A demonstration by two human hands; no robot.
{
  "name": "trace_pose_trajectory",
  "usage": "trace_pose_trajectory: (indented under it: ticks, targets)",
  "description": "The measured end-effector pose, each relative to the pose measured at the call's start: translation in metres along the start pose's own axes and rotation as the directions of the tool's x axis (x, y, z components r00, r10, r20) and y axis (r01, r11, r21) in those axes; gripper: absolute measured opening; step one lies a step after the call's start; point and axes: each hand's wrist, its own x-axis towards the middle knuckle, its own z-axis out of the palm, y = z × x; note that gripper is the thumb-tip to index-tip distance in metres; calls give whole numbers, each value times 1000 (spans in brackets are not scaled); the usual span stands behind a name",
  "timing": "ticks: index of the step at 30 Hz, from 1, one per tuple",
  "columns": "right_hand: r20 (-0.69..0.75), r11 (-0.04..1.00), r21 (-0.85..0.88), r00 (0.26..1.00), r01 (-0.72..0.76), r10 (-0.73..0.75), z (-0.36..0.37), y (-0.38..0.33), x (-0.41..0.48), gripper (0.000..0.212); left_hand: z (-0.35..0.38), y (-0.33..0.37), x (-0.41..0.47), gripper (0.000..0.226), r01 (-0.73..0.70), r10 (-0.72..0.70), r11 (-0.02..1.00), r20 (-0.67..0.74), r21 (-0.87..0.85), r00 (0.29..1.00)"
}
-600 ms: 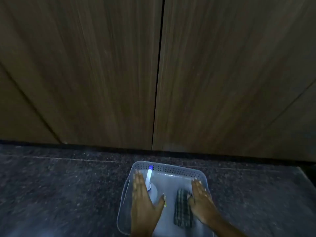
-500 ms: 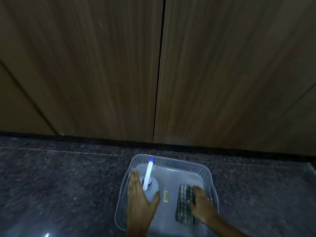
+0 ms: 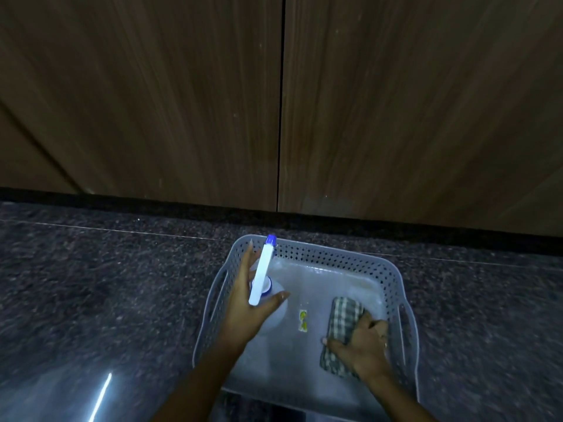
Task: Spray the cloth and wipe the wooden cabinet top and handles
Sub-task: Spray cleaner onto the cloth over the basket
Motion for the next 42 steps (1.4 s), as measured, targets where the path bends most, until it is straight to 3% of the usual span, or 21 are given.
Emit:
trace_pose_trajectory:
  ticks: [5, 8, 11, 17, 20, 23, 25, 26, 28, 31, 33, 36, 42]
  targets:
    - [-7, 998, 10, 998, 56, -56, -9, -7, 11, 104, 0, 3, -2, 68, -7, 13, 998, -86, 67, 996]
    - [-13, 999, 15, 999, 45, -44, -10, -11, 18, 101, -1, 0, 2, 69, 6, 4, 996, -102, 94, 995]
    - [11, 996, 92, 1000, -18, 17, -9, -12, 21, 93, -6, -2, 13, 83, -23, 26, 992, -20, 128, 999]
    - [24, 986, 127, 995, -103, 101, -12, -16, 16, 79, -12, 6, 19, 76, -62, 40, 986, 141, 155, 989]
    - [37, 934, 356, 999, -15, 2, -12, -14, 13, 60, -15, 29, 16, 59, -90, 37, 975, 250, 201, 967]
    - [102, 759, 650, 994, -37, -39, -16, -11, 8, 53, -21, 55, 9, 57, -90, 10, 977, 379, 195, 925]
    - [257, 435, 878, 963, -197, -82, -22, -11, 1, 51, -23, 75, 1, 59, -14, -37, 992, 403, 122, 914]
    - [308, 254, 930, 941, -267, -141, -25, -11, -3, 49, -23, 84, -4, 60, 37, -49, 999, 408, 38, 911]
    - [336, 29, 940, 905, -340, -260, -32, -10, -9, 49, -21, 96, -13, 60, 151, -90, 982, 421, -114, 903]
    - [281, -128, 926, 874, -356, -397, -39, -11, -15, 54, -14, 106, -19, 54, 250, -165, 960, 461, -128, 872]
    - [236, -151, 932, 868, -330, -438, -42, -11, -17, 53, -6, 112, -19, 50, 302, -226, 951, 512, -70, 829]
    - [189, -56, 970, 883, -235, -429, -48, -9, -17, 56, 6, 110, -21, 46, 392, -347, 919, 560, 43, 752]
    - [192, 73, 981, 868, -178, -459, -46, -7, -16, 59, 14, 94, -15, 13, 502, -540, 839, 425, 209, 726]
